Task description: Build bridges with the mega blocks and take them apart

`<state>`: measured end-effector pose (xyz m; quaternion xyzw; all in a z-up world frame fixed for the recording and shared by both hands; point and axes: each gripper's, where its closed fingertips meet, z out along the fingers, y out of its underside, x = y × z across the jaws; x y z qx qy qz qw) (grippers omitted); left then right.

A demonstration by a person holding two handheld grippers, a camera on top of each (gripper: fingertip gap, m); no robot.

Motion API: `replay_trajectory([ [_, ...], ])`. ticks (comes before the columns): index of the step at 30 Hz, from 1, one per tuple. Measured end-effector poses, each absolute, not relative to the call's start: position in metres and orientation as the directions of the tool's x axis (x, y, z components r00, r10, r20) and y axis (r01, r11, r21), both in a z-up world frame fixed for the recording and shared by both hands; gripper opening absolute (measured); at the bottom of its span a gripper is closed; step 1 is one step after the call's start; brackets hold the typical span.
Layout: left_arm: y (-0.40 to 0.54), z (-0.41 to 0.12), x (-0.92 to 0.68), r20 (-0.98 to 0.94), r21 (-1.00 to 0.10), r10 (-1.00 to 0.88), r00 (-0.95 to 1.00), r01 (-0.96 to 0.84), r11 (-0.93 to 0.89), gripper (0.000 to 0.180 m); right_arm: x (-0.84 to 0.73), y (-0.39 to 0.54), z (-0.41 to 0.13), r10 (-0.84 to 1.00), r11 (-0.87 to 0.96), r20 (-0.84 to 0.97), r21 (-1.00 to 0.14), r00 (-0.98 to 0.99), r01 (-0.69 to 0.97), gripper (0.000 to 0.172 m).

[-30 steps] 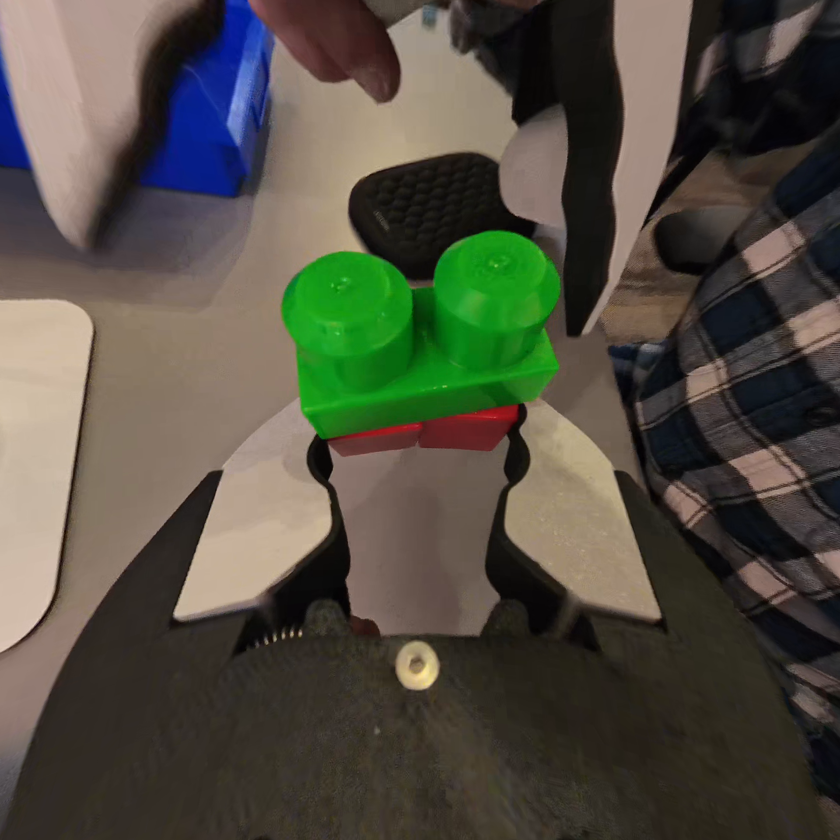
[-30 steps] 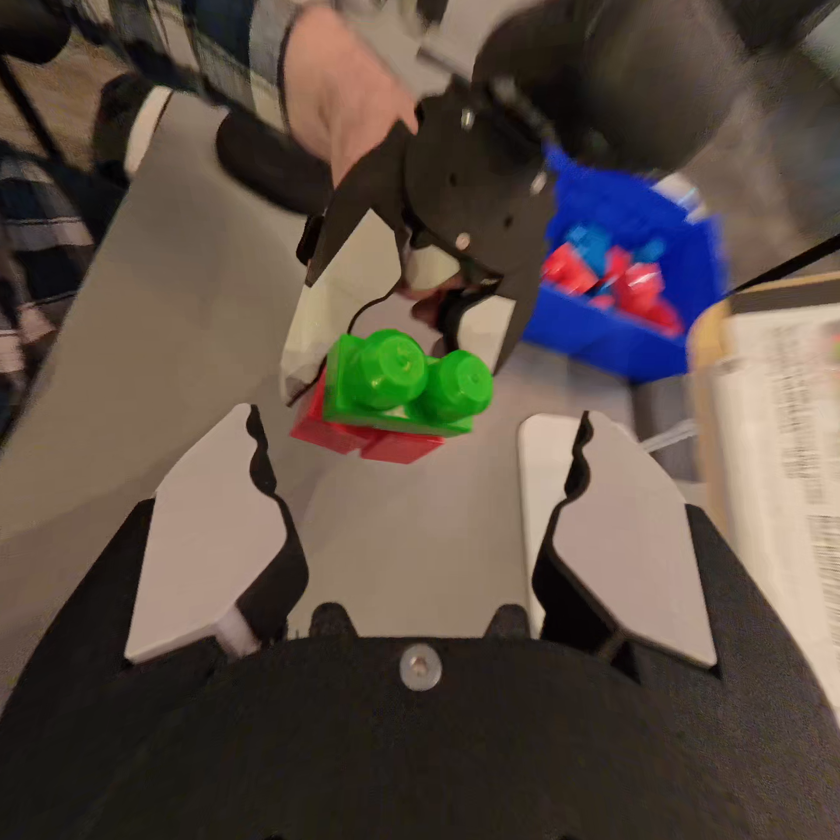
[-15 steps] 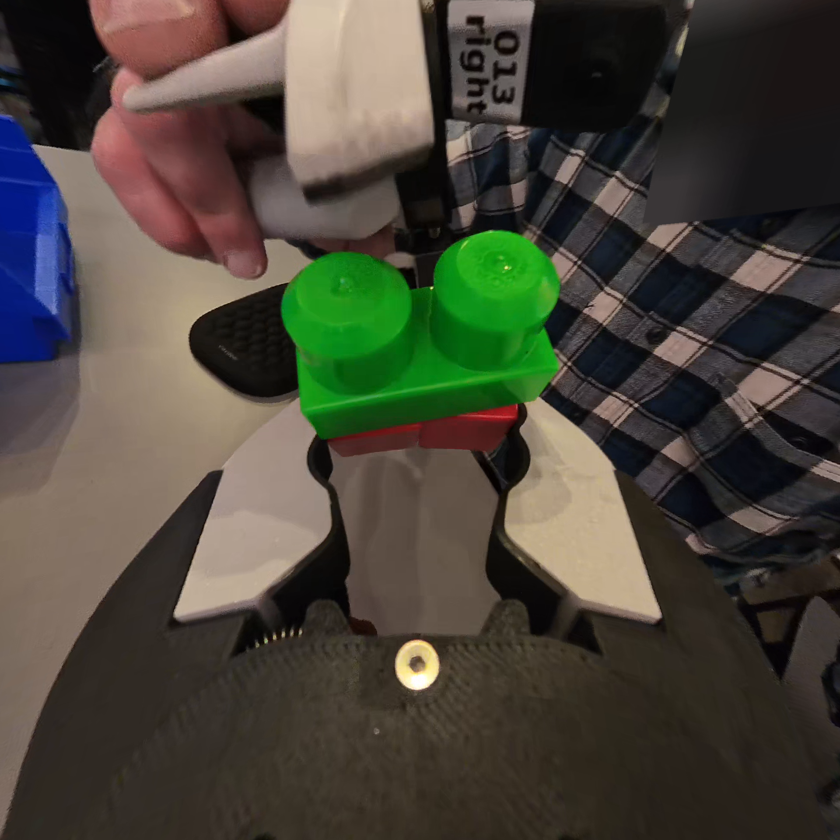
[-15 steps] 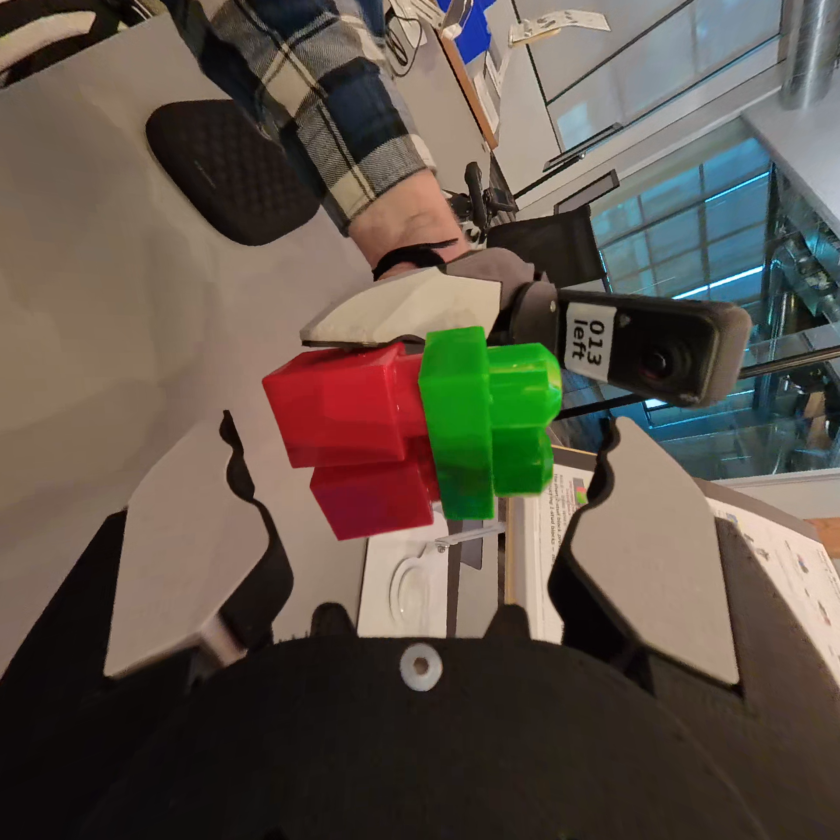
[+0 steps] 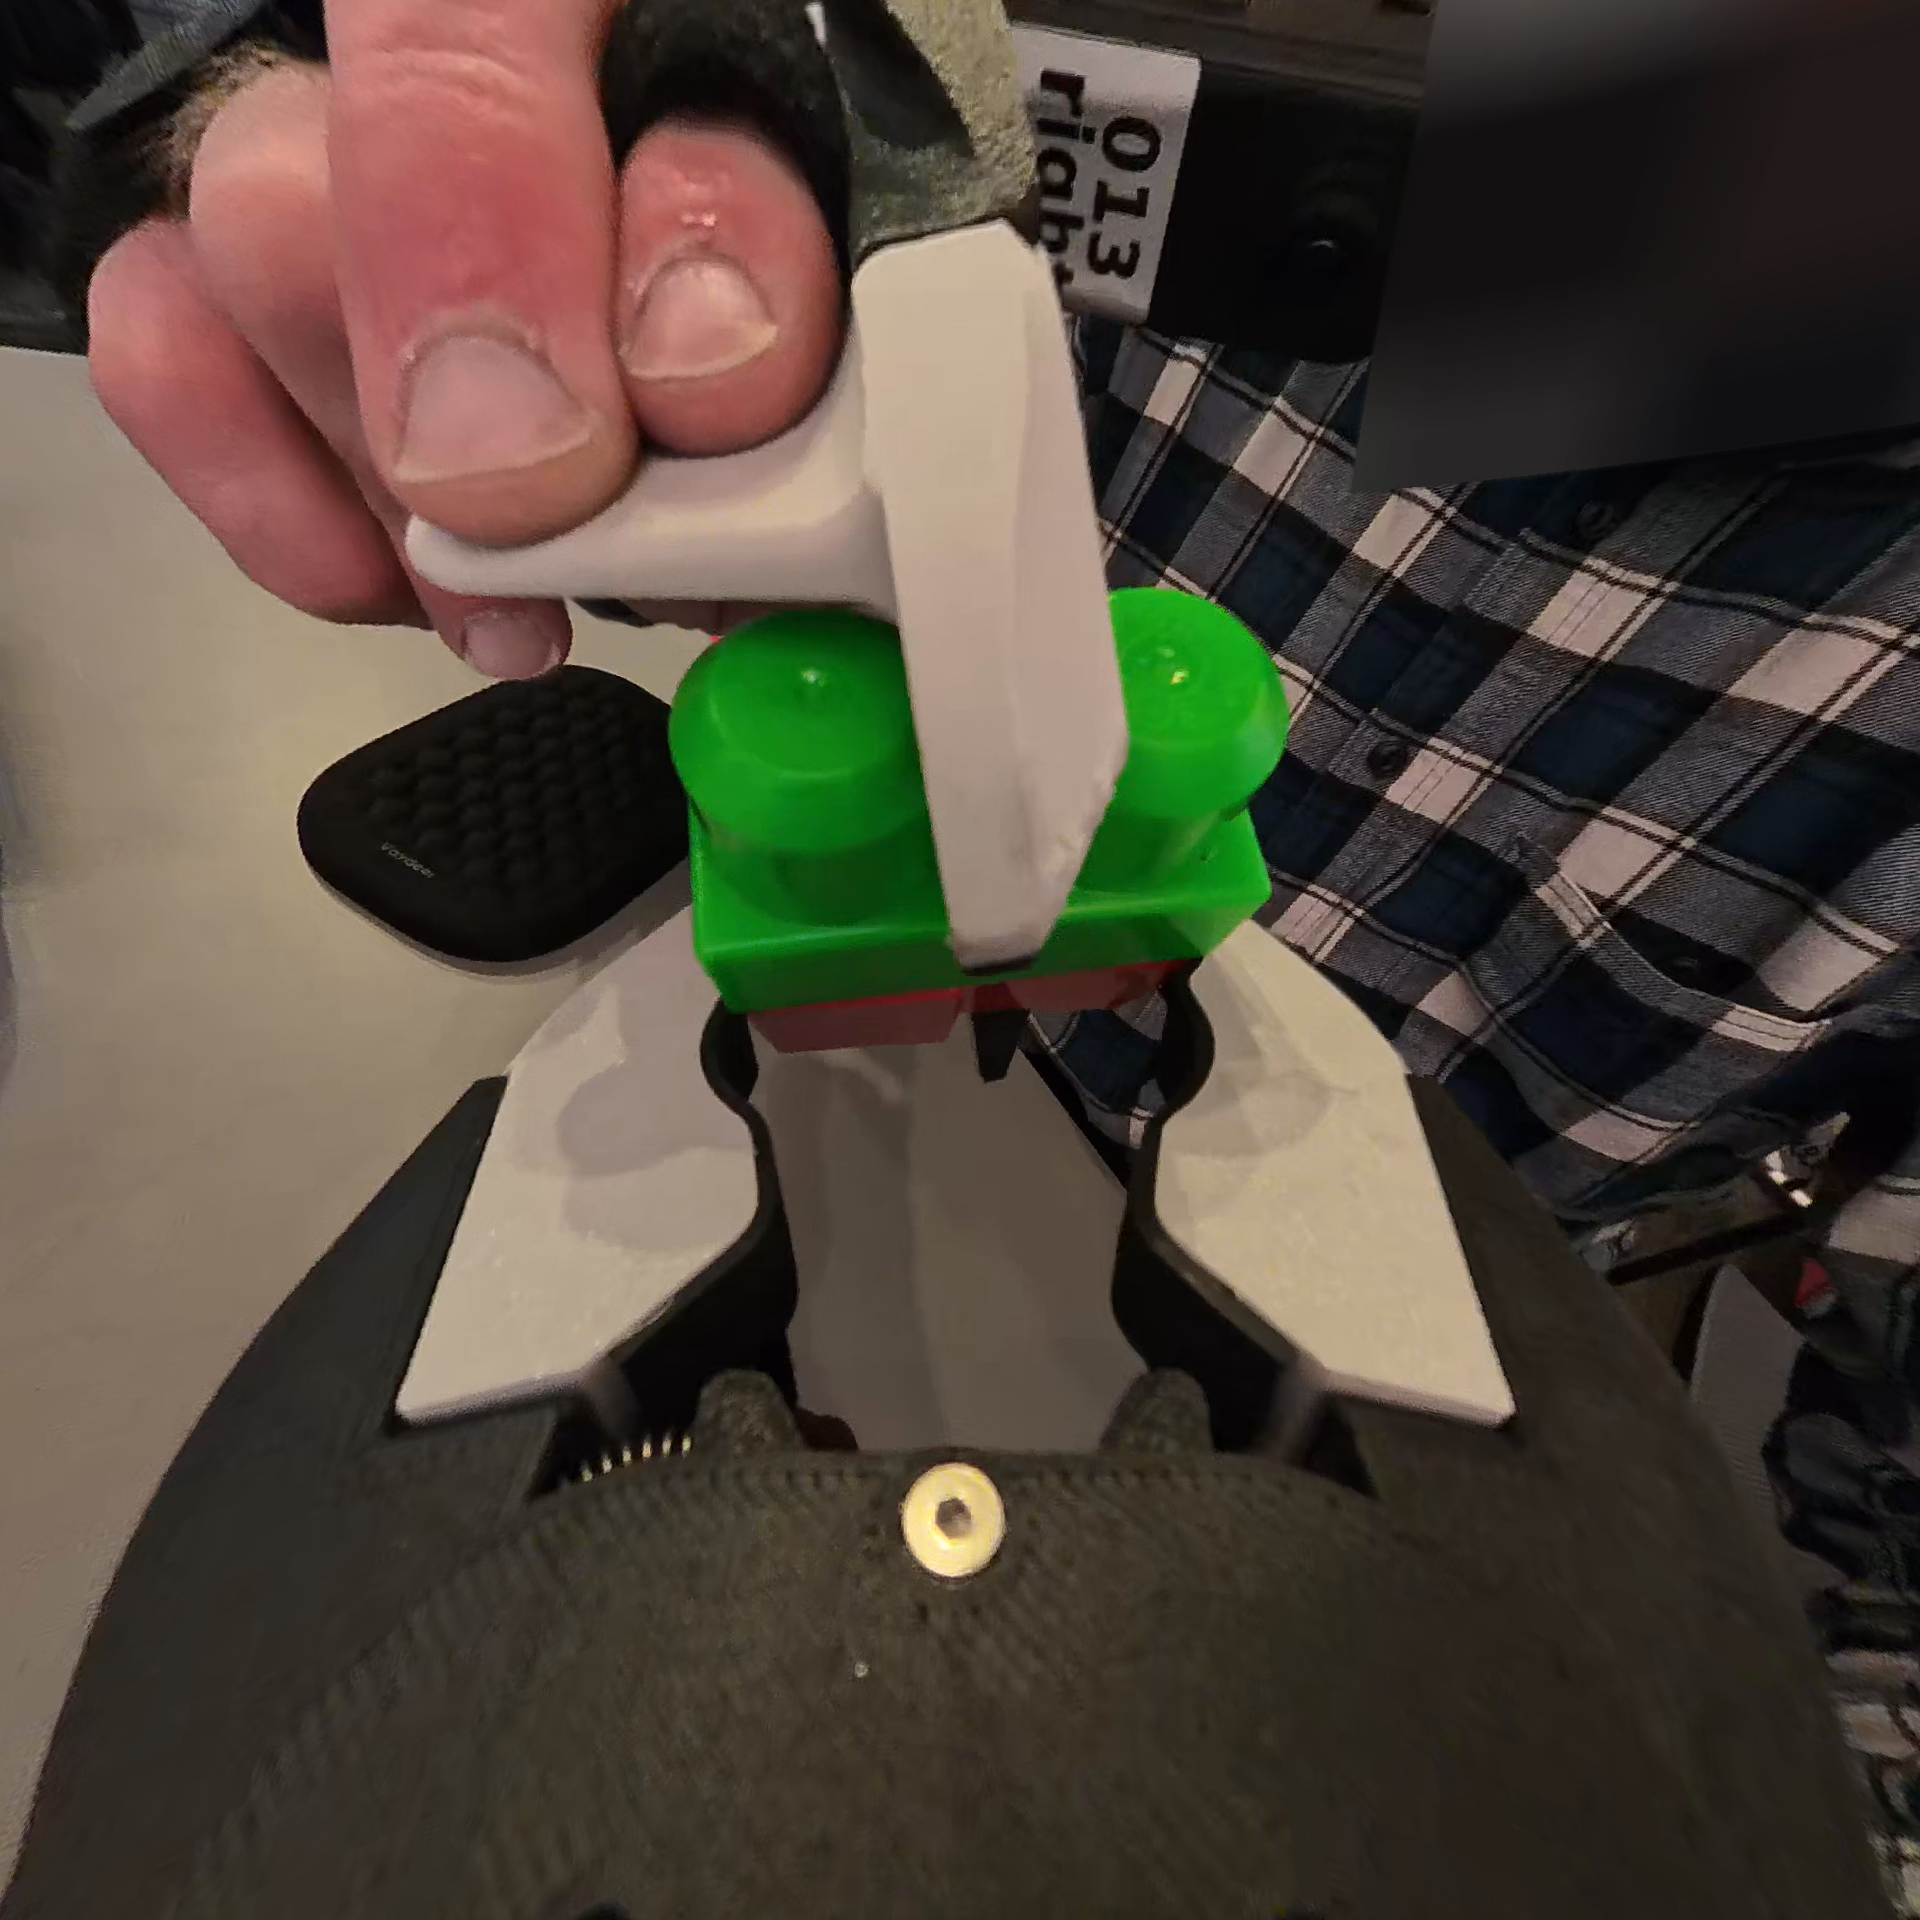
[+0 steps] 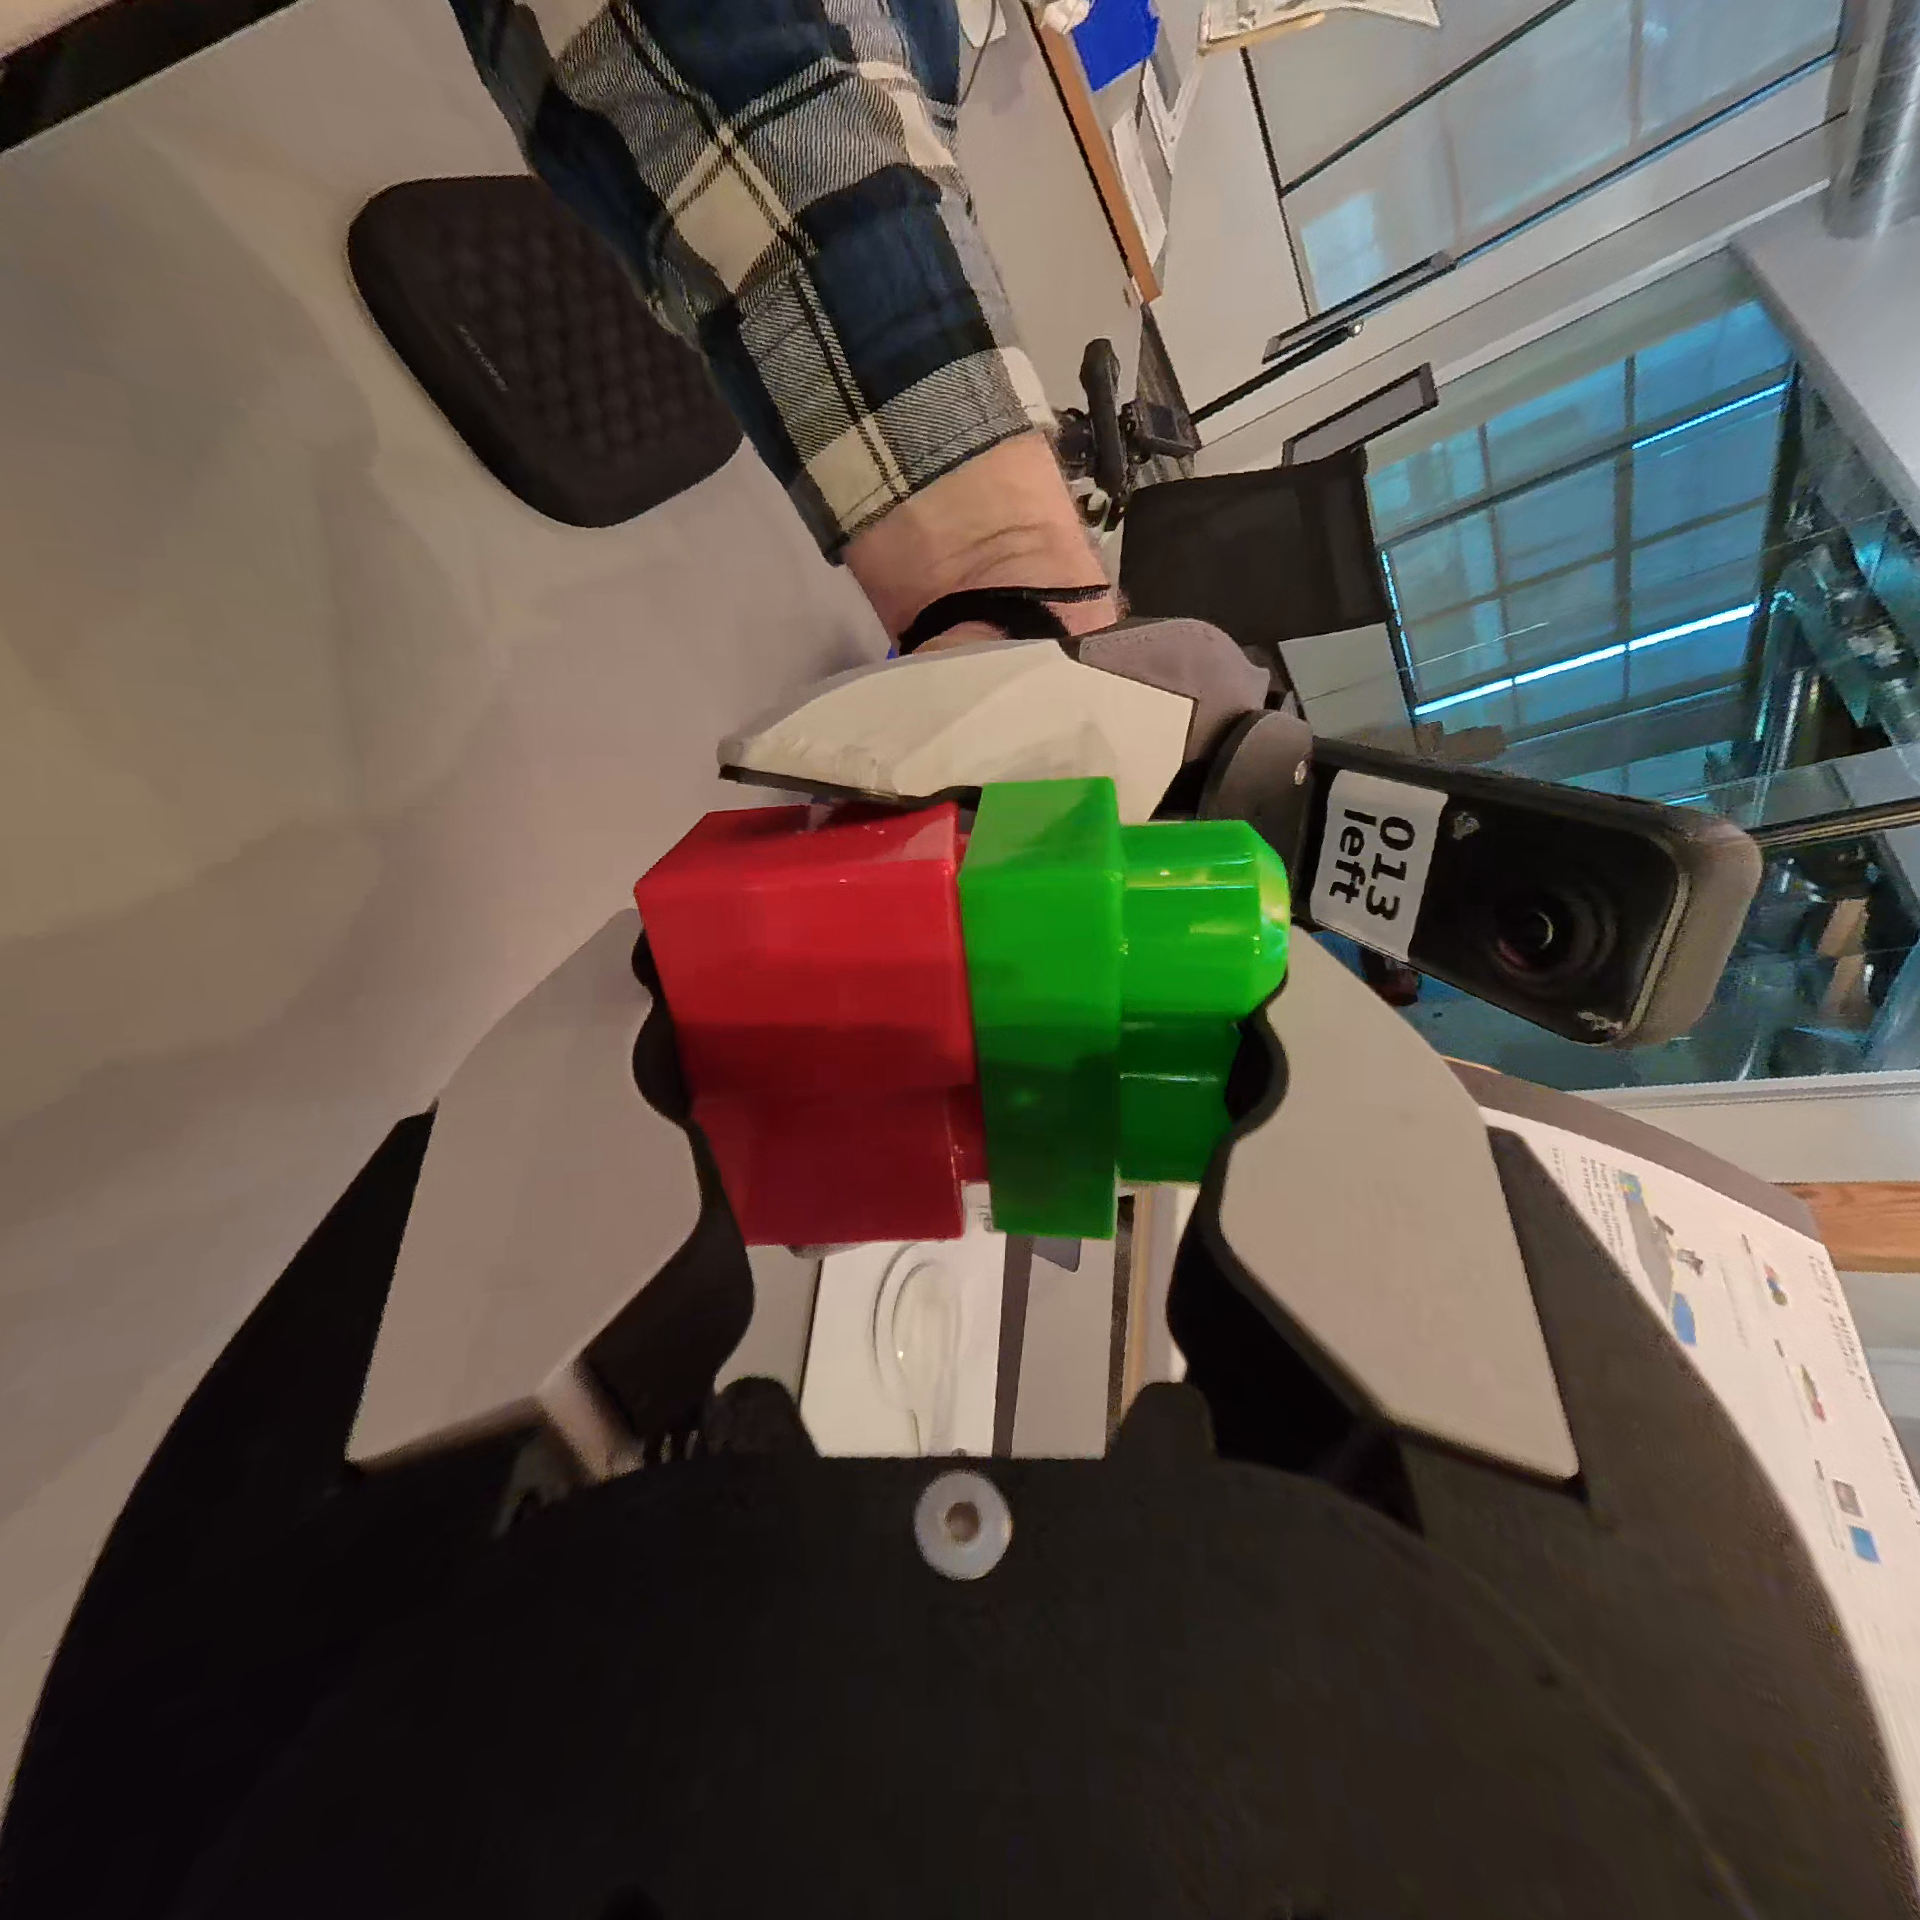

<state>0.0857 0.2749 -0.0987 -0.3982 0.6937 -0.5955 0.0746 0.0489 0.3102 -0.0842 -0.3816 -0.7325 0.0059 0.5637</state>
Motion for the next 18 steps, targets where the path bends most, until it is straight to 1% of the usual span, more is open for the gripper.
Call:
replay_trajectory([
  [6, 0.27, -0.102, 0.084, 0.377, -0.883, -0.62, -0.688, -0.468, -0.018, 0.076, 0.049, 0.307, -0.088, 0.599, 0.686, 0.794, -0.443, -0.102, 0.576, 0.103],
  [9, 0.269, -0.1, 0.084, 0.383, -0.886, -0.606, -0.697, -0.463, -0.027, 0.075, 0.048, 0.306, -0.086, 0.618, 0.677, 0.782, -0.475, -0.084, 0.562, 0.104],
  [10, 0.272, -0.097, 0.086, 0.381, -0.895, -0.612, -0.694, -0.443, -0.055, 0.075, 0.049, 0.309, -0.082, 0.588, 0.687, 0.806, -0.458, -0.062, 0.564, 0.105],
  [11, 0.274, -0.093, 0.086, 0.369, -0.905, -0.615, -0.697, -0.421, -0.065, 0.075, 0.05, 0.312, -0.079, 0.547, 0.705, 0.836, -0.431, -0.047, 0.563, 0.114],
  [13, 0.273, -0.086, 0.083, 0.357, -0.915, -0.599, -0.717, -0.397, -0.07, 0.075, 0.055, 0.315, -0.078, 0.527, 0.711, 0.848, -0.406, -0.053, 0.575, 0.118],
  [15, 0.269, -0.081, 0.08, 0.362, -0.916, -0.57, -0.737, -0.393, -0.074, 0.075, 0.059, 0.318, -0.08, 0.532, 0.704, 0.844, -0.4, -0.063, 0.587, 0.119],
  [18, 0.264, -0.079, 0.079, 0.372, -0.915, -0.54, -0.755, -0.397, -0.074, 0.075, 0.058, 0.317, -0.078, 0.541, 0.703, 0.838, -0.404, -0.073, 0.586, 0.116],
])
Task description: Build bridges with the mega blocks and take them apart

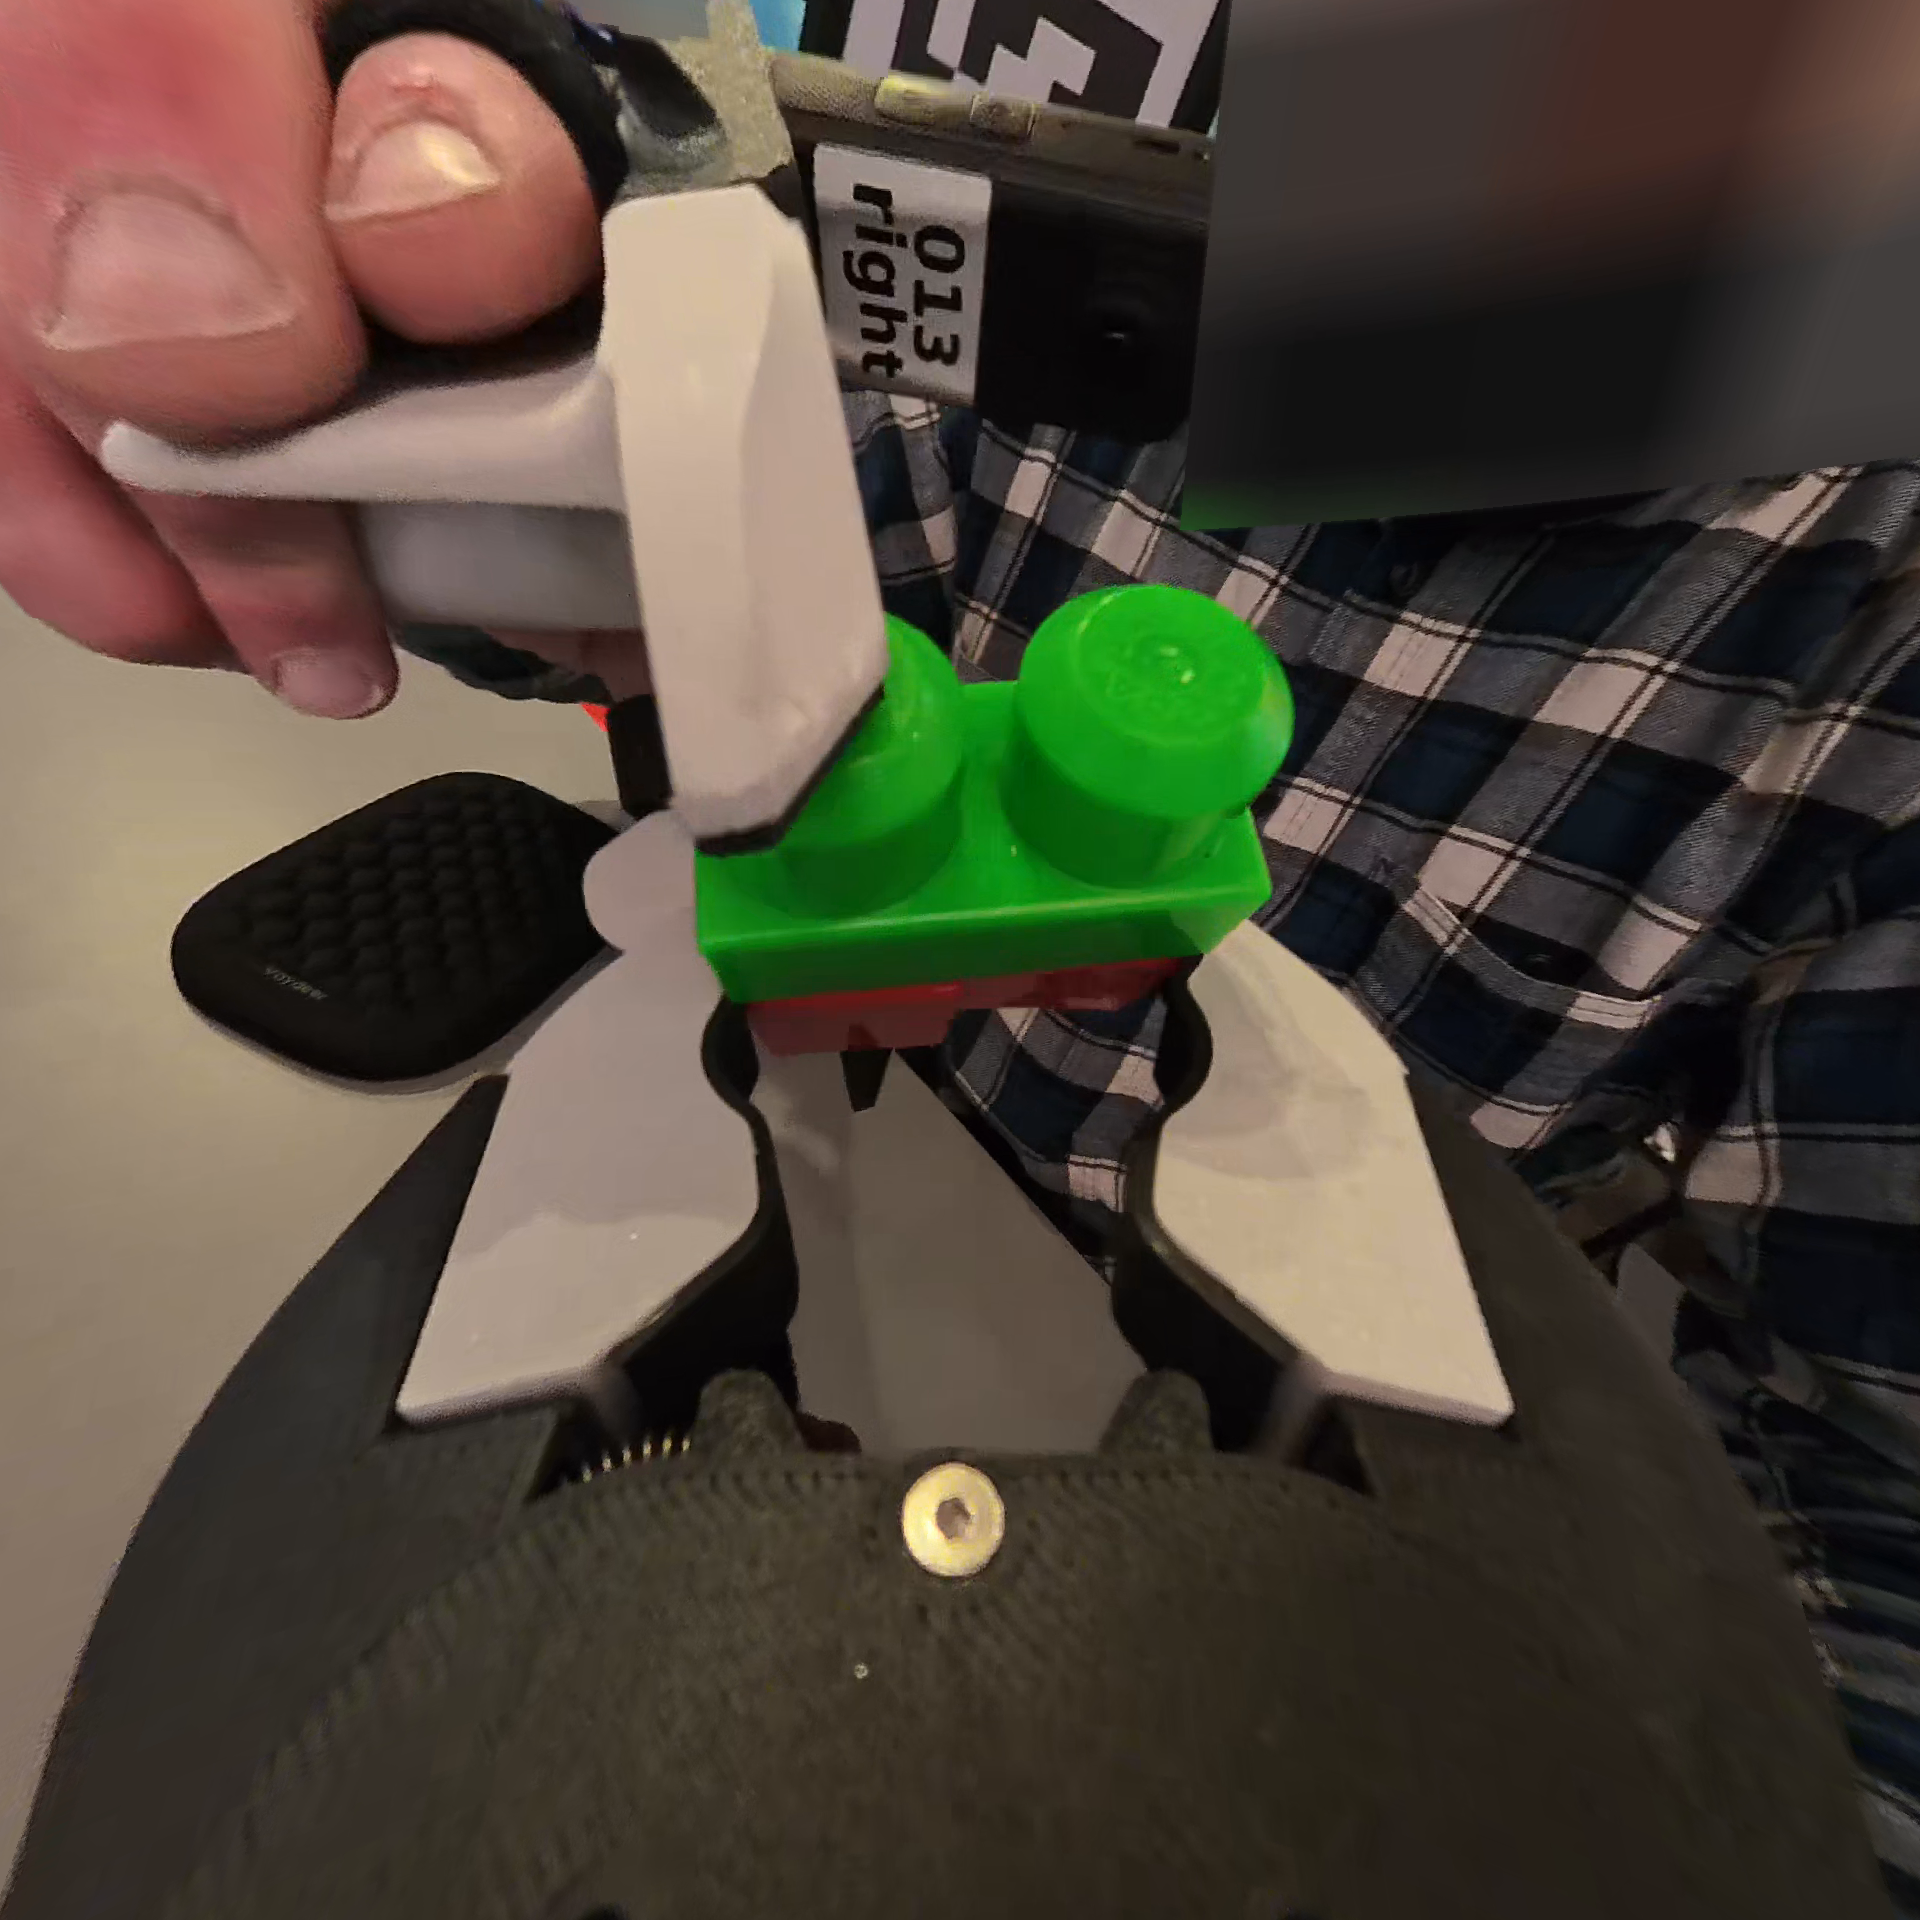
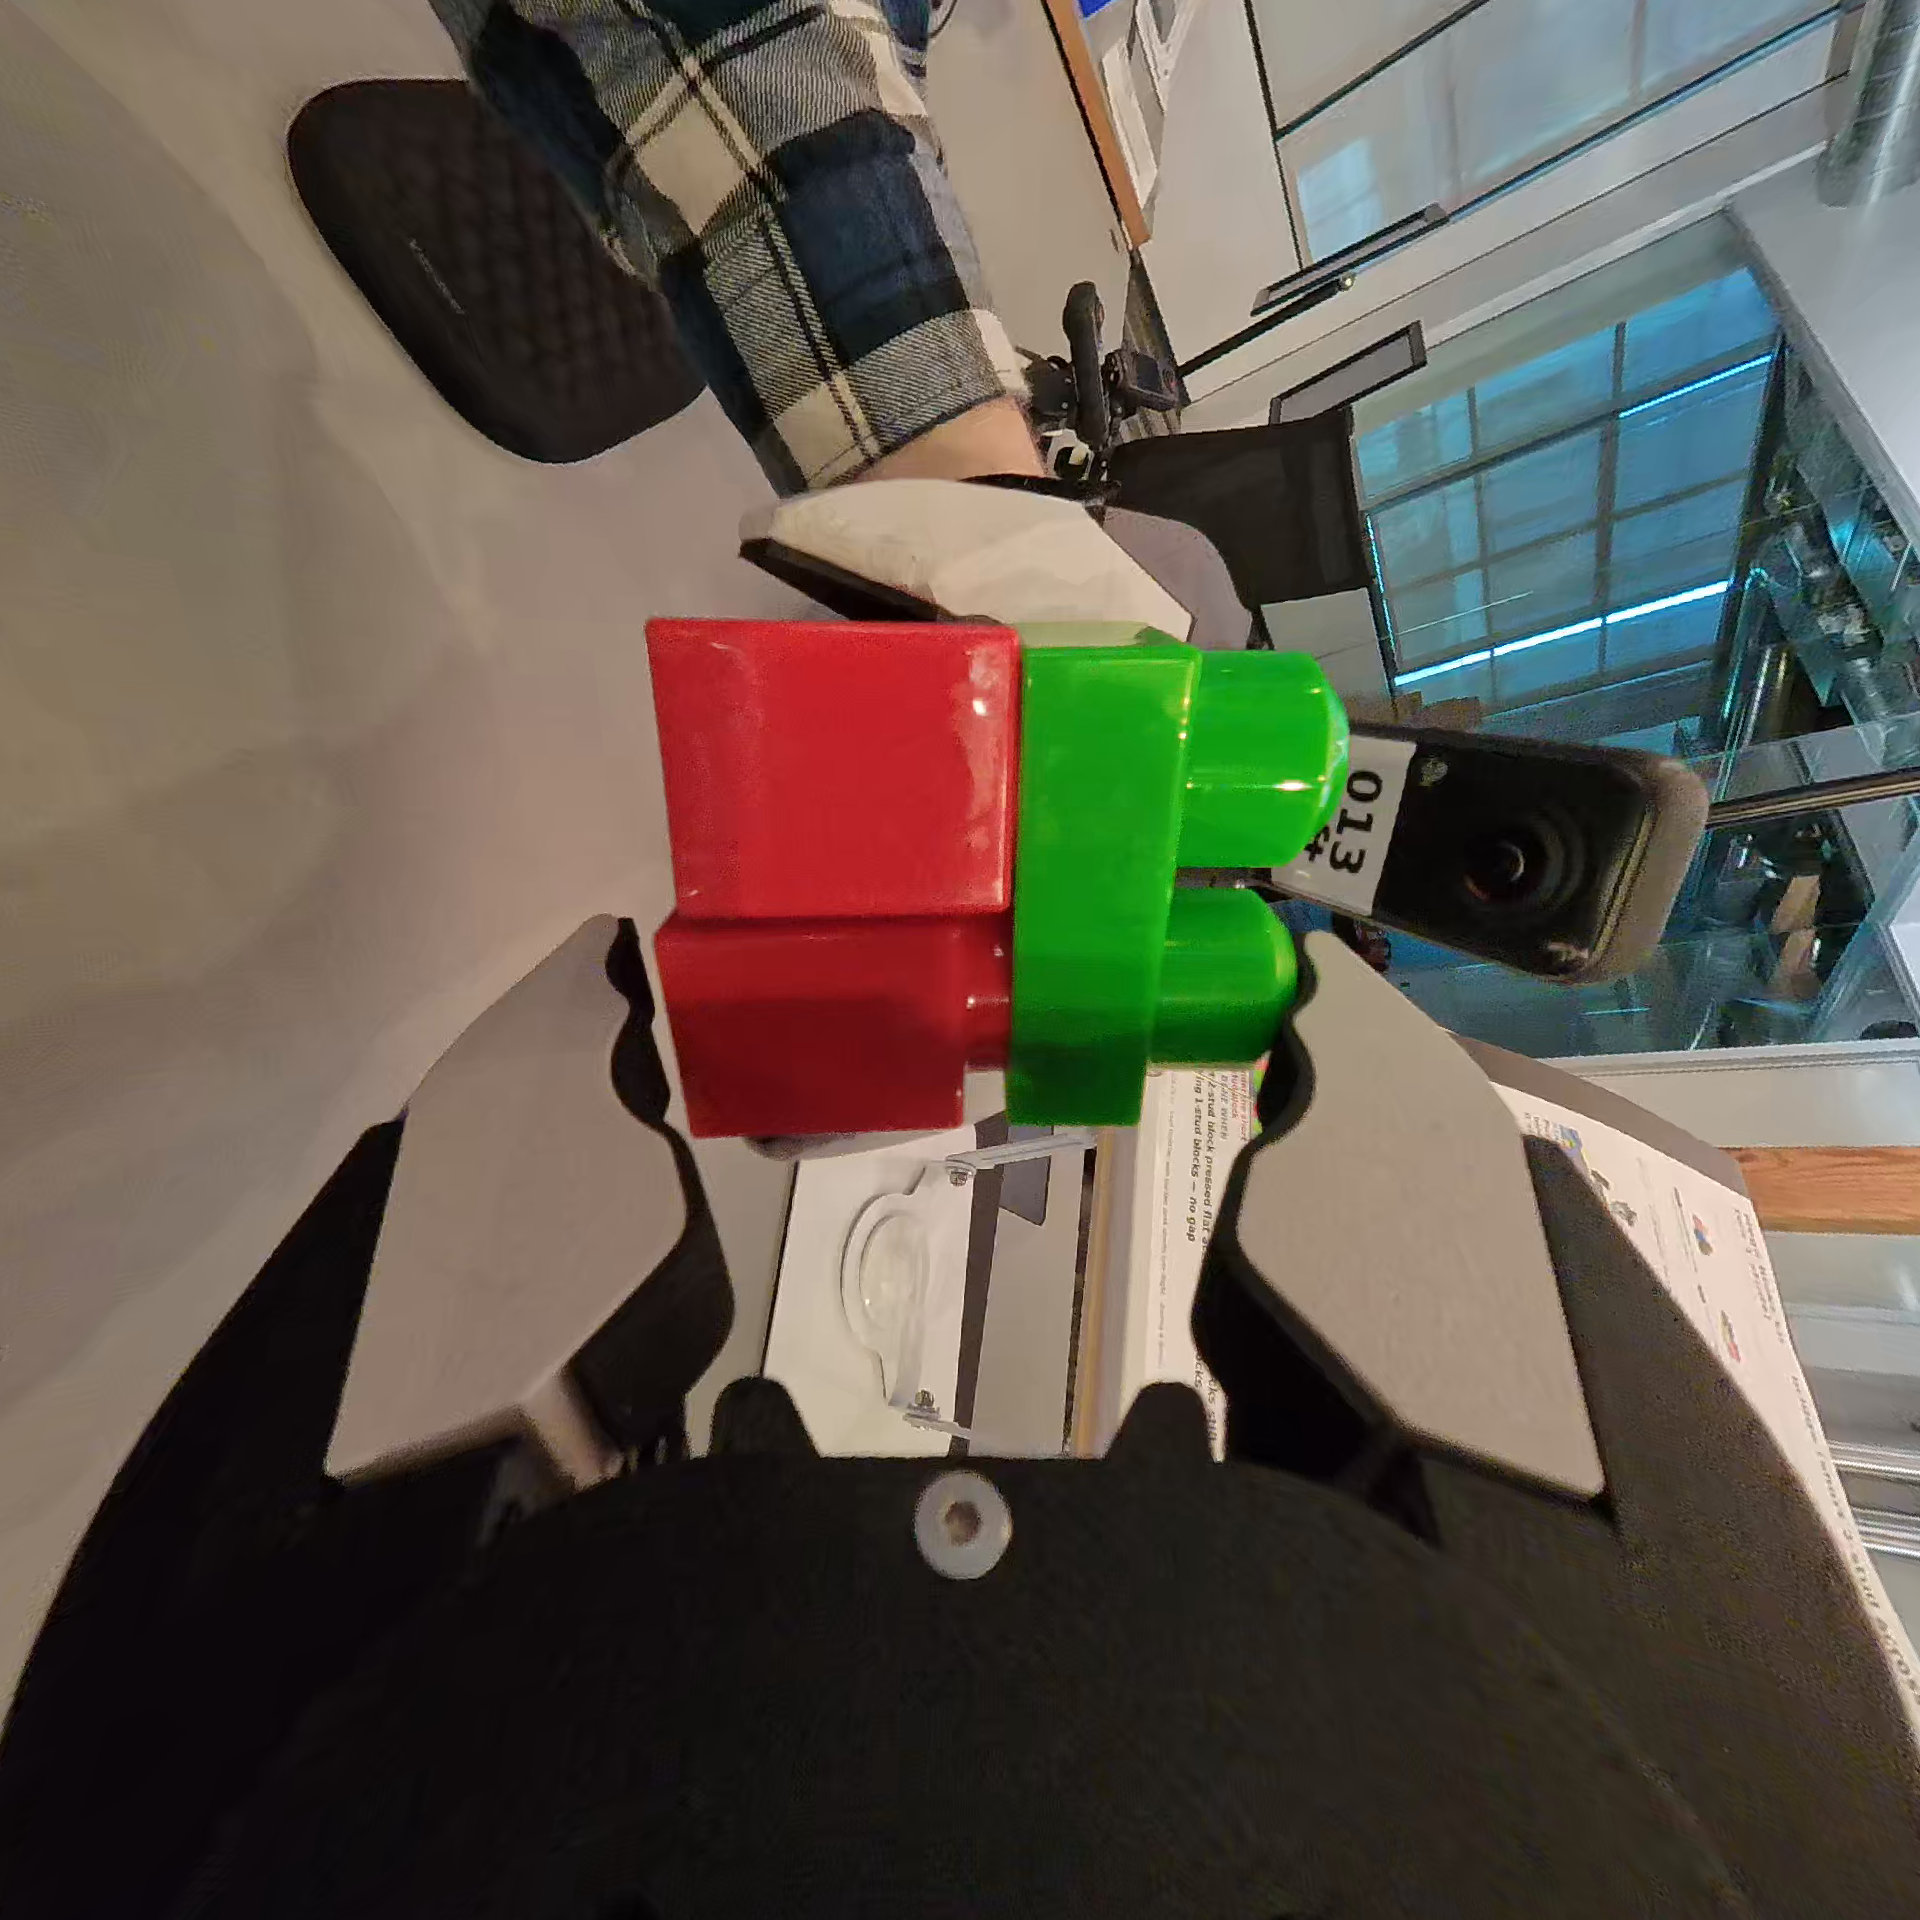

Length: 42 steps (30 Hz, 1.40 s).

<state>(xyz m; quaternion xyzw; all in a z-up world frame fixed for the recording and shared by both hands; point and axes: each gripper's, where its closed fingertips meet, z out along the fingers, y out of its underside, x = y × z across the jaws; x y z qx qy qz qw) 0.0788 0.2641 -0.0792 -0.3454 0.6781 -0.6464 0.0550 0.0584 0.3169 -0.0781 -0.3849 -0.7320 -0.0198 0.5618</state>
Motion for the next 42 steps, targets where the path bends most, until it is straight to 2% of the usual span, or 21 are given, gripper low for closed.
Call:
replay_trajectory([
  [6, 0.261, -0.077, 0.077, 0.378, -0.915, -0.507, -0.774, -0.395, -0.079, 0.076, 0.06, 0.317, -0.075, 0.526, 0.7, 0.847, -0.378, -0.08, 0.606, 0.104],
  [13, 0.258, -0.081, 0.078, 0.377, -0.916, -0.498, -0.781, -0.395, -0.074, 0.076, 0.063, 0.315, -0.08, 0.561, 0.665, 0.821, -0.371, -0.106, 0.648, 0.102],
  [18, 0.264, -0.079, 0.08, 0.397, -0.916, -0.492, -0.775, -0.368, -0.159, 0.075, 0.063, 0.32, -0.079, 0.58, 0.656, 0.812, -0.416, -0.067, 0.63, 0.104],
  [19, 0.265, -0.08, 0.082, 0.39, -0.919, -0.51, -0.767, -0.362, -0.157, 0.075, 0.062, 0.318, -0.075, 0.564, 0.67, 0.824, -0.42, -0.052, 0.613, 0.117],
  [20, 0.267, -0.085, 0.085, 0.395, -0.914, -0.531, -0.75, -0.377, -0.147, 0.075, 0.06, 0.314, -0.073, 0.556, 0.678, 0.83, -0.417, -0.05, 0.606, 0.124],
  [23, 0.268, -0.085, 0.089, 0.41, -0.908, -0.536, -0.738, -0.384, -0.167, 0.075, 0.05, 0.306, -0.075, 0.554, 0.691, 0.83, -0.414, -0.066, 0.593, 0.132],
  [31, 0.257, -0.091, 0.091, 0.421, -0.889, -0.532, -0.735, -0.45, -0.081, 0.075, 0.041, 0.305, -0.083, 0.554, 0.685, 0.829, -0.403, -0.075, 0.607, 0.123],
  [39, 0.261, -0.088, 0.094, 0.436, -0.89, -0.523, -0.733, -0.438, -0.127, 0.076, 0.048, 0.315, -0.081, 0.563, 0.64, 0.826, -0.408, -0.036, 0.651, 0.122],
  [42, 0.264, -0.085, 0.096, 0.399, -0.908, -0.566, -0.721, -0.395, -0.138, 0.083, 0.053, 0.319, -0.074, 0.541, 0.643, 0.841, -0.419, 0.008, 0.641, 0.122],
])
